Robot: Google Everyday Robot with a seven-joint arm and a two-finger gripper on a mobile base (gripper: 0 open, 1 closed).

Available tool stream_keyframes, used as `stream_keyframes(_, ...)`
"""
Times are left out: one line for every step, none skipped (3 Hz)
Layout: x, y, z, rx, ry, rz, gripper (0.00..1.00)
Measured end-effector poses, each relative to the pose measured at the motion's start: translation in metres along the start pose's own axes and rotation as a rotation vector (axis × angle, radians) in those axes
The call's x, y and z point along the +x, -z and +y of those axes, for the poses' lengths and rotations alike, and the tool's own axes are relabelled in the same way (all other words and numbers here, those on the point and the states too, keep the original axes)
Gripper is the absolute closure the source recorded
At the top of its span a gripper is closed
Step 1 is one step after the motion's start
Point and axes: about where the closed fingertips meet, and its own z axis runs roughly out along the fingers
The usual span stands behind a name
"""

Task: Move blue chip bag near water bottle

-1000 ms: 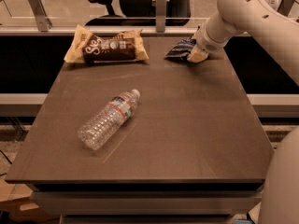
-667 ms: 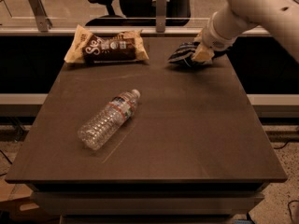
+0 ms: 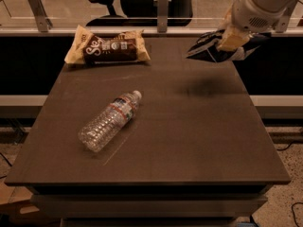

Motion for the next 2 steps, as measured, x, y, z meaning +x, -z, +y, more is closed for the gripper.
stream_keyframes(-0.006,0.048,0.016,0.015,0.042,0.017,1.00)
stream_keyframes(-0.024,0.092,0.048,0.019,0.126,-0.023,1.00)
